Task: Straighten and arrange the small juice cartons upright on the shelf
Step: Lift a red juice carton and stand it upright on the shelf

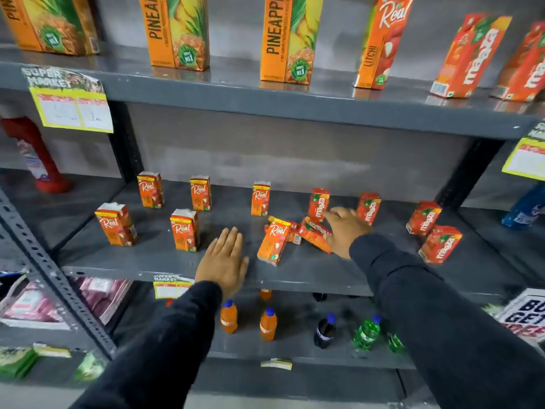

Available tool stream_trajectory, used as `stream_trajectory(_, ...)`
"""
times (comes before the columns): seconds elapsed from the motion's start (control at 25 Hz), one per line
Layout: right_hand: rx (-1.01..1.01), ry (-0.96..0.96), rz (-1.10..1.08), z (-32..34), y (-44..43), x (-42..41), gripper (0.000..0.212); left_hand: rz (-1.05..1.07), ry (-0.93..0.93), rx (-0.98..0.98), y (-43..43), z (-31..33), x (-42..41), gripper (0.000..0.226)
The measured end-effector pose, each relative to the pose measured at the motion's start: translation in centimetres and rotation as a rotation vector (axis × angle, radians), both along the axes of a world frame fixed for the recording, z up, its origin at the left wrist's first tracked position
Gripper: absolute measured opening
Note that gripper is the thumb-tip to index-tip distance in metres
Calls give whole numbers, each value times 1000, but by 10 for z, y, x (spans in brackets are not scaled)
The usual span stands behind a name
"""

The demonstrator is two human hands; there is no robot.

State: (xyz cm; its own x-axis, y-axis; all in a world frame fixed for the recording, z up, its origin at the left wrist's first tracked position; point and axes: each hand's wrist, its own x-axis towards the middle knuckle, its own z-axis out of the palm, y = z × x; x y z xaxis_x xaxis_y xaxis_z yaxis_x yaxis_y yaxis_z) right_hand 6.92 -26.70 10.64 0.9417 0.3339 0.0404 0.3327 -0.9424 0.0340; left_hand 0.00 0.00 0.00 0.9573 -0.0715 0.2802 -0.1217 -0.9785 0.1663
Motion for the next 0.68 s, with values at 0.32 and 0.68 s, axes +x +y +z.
stream_trajectory(0.32,313,359,-184,-30,5,42,72,93,138,24,1,-35,23,72)
stream_trajectory(0.68,420,430,-176,-65,-3,63,53,108,141,51,-2,-31,17,71)
